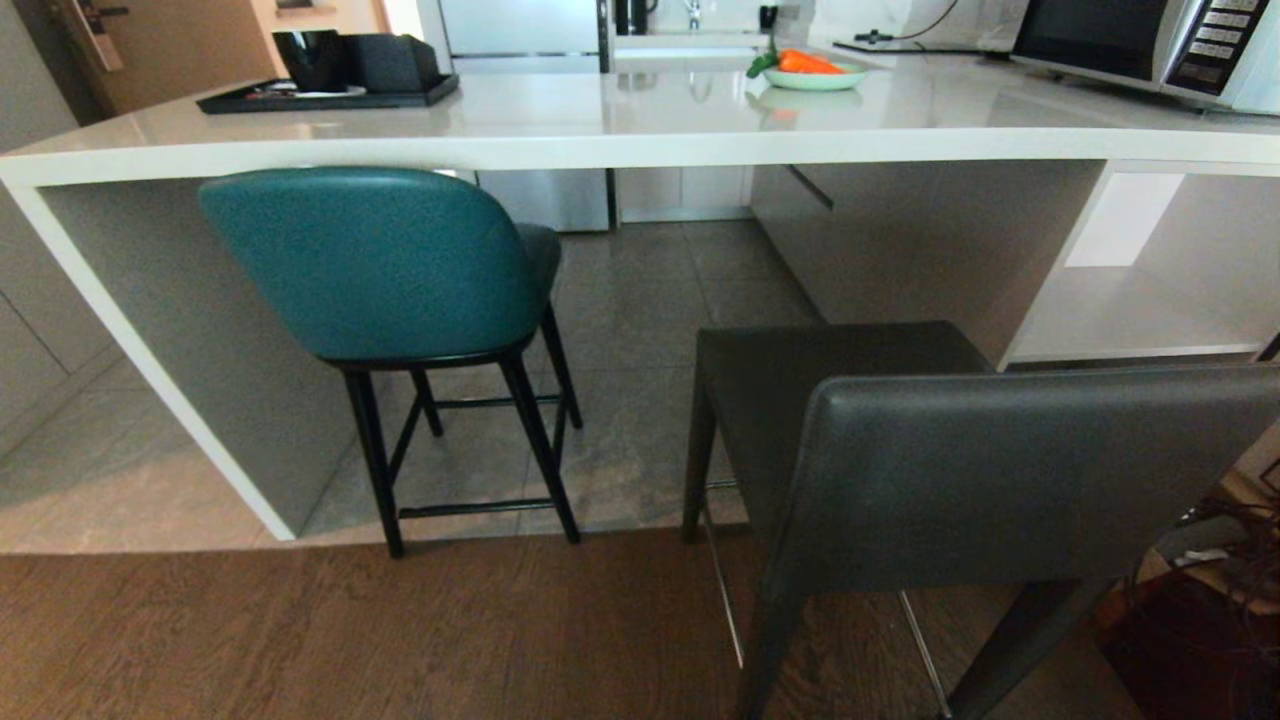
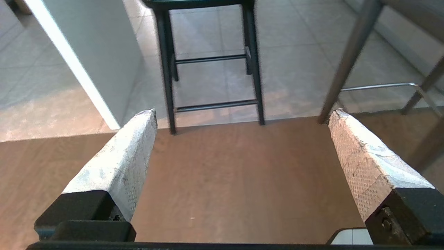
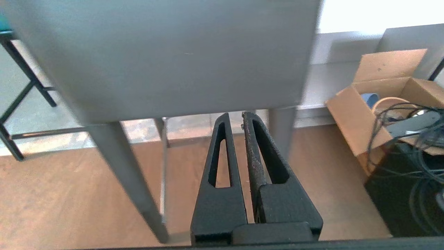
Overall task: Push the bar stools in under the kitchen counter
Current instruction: Pull the blue chair out from under the dining table
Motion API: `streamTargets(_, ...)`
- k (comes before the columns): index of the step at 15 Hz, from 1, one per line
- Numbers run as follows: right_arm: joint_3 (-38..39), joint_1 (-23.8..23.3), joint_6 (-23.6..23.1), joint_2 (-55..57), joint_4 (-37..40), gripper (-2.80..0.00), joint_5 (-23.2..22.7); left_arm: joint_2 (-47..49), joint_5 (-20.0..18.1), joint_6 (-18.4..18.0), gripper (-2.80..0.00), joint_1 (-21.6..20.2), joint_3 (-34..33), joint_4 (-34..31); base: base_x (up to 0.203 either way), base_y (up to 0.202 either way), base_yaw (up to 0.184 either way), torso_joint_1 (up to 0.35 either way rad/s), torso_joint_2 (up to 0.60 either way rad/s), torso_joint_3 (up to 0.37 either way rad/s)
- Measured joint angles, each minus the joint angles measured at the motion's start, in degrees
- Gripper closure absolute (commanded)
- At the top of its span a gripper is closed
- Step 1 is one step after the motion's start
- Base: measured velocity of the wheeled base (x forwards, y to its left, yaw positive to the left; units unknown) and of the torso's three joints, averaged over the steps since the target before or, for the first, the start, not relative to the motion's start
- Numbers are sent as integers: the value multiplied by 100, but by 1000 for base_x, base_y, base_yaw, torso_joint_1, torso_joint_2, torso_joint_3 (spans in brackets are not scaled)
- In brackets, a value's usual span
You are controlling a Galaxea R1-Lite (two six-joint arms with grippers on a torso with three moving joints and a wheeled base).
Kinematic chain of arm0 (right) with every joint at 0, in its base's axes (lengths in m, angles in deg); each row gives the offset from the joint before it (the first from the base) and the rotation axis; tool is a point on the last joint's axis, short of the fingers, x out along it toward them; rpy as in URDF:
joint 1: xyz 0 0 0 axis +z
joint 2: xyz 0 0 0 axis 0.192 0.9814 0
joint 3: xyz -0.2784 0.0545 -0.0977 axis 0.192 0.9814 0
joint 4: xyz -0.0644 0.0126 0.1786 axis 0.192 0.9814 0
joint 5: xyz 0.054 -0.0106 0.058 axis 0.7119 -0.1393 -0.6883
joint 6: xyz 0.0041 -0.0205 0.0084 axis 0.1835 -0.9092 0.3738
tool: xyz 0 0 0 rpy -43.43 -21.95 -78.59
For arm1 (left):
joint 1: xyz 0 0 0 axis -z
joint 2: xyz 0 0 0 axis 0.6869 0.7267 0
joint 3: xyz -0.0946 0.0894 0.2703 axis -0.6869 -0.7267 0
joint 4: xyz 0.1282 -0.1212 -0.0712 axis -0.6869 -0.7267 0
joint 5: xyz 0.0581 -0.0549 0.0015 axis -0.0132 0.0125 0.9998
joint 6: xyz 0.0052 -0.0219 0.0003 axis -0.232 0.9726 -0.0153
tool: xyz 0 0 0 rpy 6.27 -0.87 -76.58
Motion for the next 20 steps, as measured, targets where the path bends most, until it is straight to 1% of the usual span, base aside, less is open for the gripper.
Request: streamTargets(20, 0, 0, 8, 0, -10, 0, 0, 0, 2, 0, -280, 4, 0, 0, 0, 196, -2, 4, 1, 3)
